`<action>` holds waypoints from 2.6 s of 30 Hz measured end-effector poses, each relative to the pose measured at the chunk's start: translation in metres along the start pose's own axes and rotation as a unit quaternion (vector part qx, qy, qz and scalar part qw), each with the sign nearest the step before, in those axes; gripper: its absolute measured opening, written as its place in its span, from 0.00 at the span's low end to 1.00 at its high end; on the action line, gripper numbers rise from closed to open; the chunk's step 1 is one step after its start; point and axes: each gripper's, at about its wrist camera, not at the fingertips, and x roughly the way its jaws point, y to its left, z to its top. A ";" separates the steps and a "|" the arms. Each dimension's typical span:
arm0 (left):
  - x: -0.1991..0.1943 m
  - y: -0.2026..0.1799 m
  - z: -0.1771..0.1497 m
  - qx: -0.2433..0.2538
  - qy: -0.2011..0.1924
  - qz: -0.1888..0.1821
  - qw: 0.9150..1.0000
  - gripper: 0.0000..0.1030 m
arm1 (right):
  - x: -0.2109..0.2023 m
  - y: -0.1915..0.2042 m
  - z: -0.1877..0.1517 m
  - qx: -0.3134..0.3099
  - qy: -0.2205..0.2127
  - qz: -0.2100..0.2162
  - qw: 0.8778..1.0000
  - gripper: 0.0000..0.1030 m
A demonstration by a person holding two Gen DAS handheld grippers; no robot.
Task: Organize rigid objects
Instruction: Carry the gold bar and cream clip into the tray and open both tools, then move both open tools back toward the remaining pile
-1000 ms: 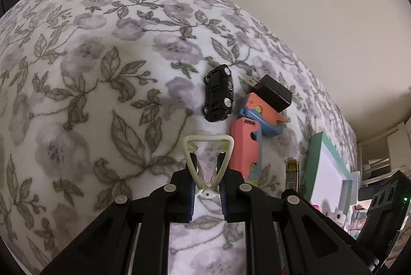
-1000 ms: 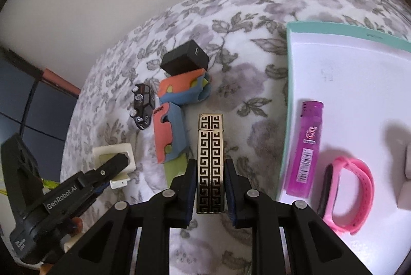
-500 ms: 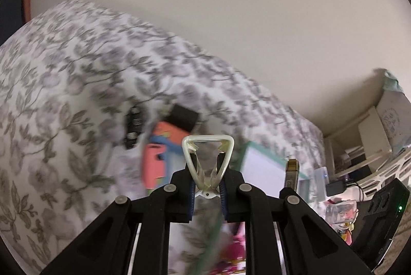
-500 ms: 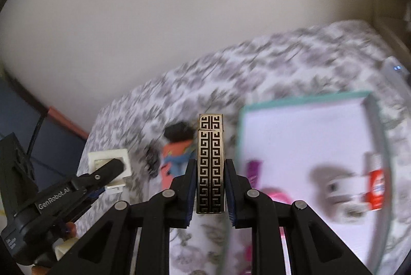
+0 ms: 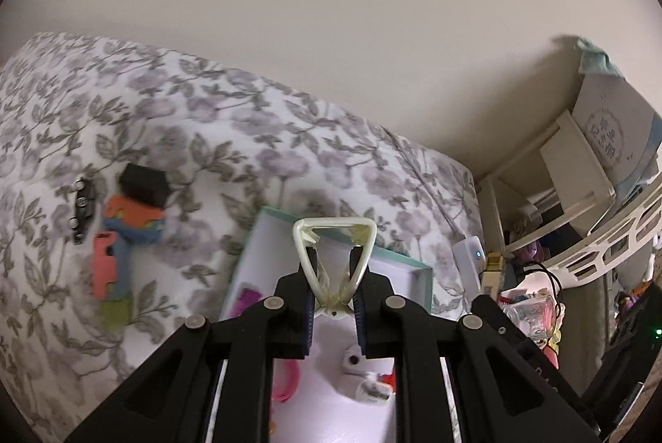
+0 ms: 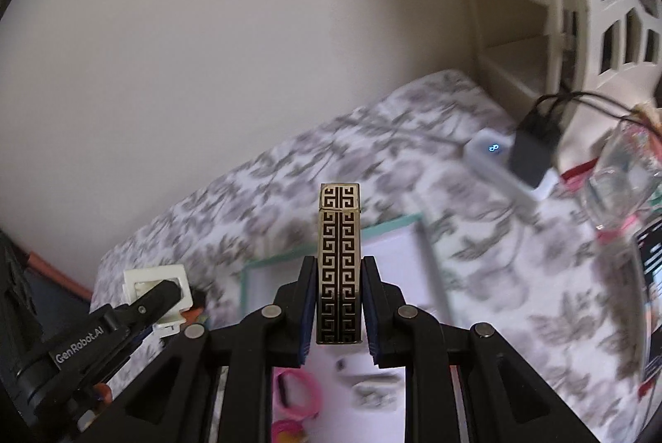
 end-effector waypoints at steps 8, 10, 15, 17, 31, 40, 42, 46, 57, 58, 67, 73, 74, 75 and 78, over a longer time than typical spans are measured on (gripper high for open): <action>0.044 0.003 -0.010 0.008 0.030 0.020 0.999 0.16 | 0.027 -0.017 0.002 -0.006 0.024 -0.017 1.000 0.21; 0.053 0.009 -0.013 0.007 0.039 0.033 0.999 0.16 | 0.046 -0.017 -0.005 -0.014 0.049 -0.027 0.998 0.21; 0.072 0.020 -0.024 0.005 0.067 0.050 0.996 0.16 | 0.088 -0.020 -0.029 -0.020 0.109 -0.041 0.993 0.21; 0.077 0.022 -0.026 0.007 0.074 0.055 0.996 0.16 | 0.097 -0.021 -0.036 -0.023 0.127 -0.046 0.991 0.21; 0.089 0.024 -0.033 0.010 0.107 0.076 0.991 0.16 | 0.097 -0.018 -0.035 -0.028 0.142 -0.060 0.988 0.21; 0.098 0.030 -0.038 0.011 0.122 0.094 0.988 0.16 | 0.115 -0.011 -0.049 -0.063 0.163 -0.082 0.981 0.21; 0.100 0.031 -0.039 0.010 0.124 0.096 0.988 0.16 | 0.116 -0.010 -0.050 -0.067 0.163 -0.080 0.981 0.21; 0.106 0.035 -0.041 0.004 0.131 0.100 0.986 0.16 | 0.117 -0.008 -0.051 -0.074 0.162 -0.081 0.981 0.21; 0.105 0.034 -0.038 0.002 0.138 0.107 0.985 0.38 | 0.111 -0.004 -0.044 -0.081 0.161 -0.087 0.980 0.23; 0.104 0.033 -0.036 0.002 0.138 0.105 0.985 0.42 | 0.109 -0.002 -0.042 -0.083 0.158 -0.090 0.980 0.24; 0.072 0.022 -0.016 0.006 0.107 0.093 0.990 0.54 | 0.072 0.009 -0.021 -0.088 0.109 -0.086 0.986 0.25; 0.040 0.012 -0.002 0.025 0.055 0.111 0.992 0.57 | 0.040 0.019 -0.006 -0.096 0.059 -0.082 0.990 0.45; 0.036 0.011 0.000 0.029 0.047 0.117 0.992 0.57 | 0.035 0.021 -0.003 -0.095 0.050 -0.079 0.991 0.50; 0.032 0.011 0.001 0.035 0.037 0.125 0.991 0.57 | 0.032 0.021 -0.002 -0.093 0.043 -0.075 0.992 0.53; 0.025 0.011 0.003 0.043 0.018 0.146 0.988 0.57 | 0.026 0.022 0.001 -0.088 0.027 -0.070 0.993 0.60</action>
